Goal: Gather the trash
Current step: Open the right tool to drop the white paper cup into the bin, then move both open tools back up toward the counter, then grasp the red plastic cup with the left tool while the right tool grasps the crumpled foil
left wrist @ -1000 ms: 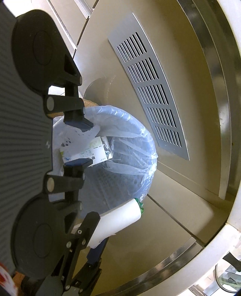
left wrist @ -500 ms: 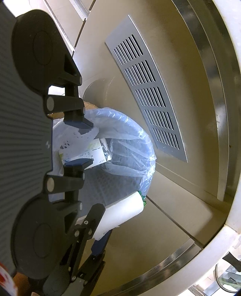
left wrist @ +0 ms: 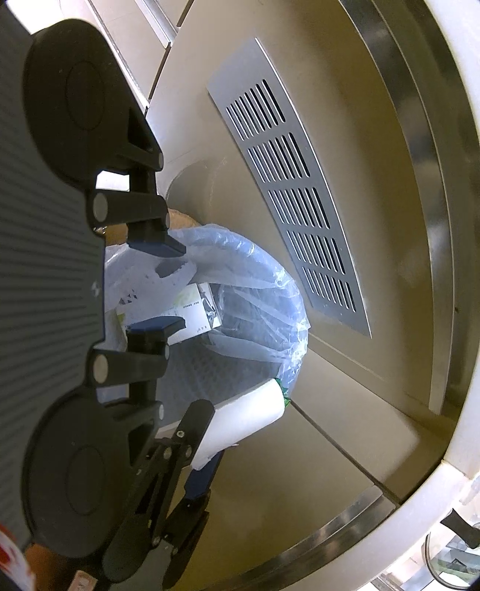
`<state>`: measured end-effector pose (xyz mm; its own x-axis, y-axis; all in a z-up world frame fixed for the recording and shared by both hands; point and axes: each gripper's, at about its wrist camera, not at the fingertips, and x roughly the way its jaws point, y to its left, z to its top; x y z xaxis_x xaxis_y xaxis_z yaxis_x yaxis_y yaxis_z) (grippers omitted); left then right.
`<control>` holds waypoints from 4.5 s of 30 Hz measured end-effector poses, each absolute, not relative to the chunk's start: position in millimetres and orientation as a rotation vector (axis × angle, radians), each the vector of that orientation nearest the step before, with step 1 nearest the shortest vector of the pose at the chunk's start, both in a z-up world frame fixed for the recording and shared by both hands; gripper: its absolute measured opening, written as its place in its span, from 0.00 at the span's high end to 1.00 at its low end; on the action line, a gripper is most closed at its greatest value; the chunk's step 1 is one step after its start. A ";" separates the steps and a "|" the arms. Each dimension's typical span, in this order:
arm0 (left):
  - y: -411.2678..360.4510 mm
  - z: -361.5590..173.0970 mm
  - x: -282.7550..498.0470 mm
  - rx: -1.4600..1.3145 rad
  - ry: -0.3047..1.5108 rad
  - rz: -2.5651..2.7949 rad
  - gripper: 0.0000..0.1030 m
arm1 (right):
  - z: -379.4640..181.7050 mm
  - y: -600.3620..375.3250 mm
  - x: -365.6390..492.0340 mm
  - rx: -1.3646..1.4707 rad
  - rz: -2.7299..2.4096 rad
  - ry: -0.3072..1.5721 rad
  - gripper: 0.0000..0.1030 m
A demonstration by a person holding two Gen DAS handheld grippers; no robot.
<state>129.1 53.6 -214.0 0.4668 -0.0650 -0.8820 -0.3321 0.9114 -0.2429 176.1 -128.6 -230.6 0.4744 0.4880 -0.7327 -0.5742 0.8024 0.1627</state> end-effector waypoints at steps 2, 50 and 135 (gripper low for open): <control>54.5 -214.1 127.9 -0.414 1.082 0.172 0.71 | -232.6 -126.7 178.1 -0.107 0.641 0.867 0.53; 56.0 -67.4 112.6 -0.365 0.840 0.046 0.70 | -65.9 -135.4 147.6 -0.096 0.572 0.756 0.39; 210.4 -25.5 213.3 -0.425 0.671 0.453 0.73 | -71.9 103.6 391.1 -0.664 1.154 0.500 0.37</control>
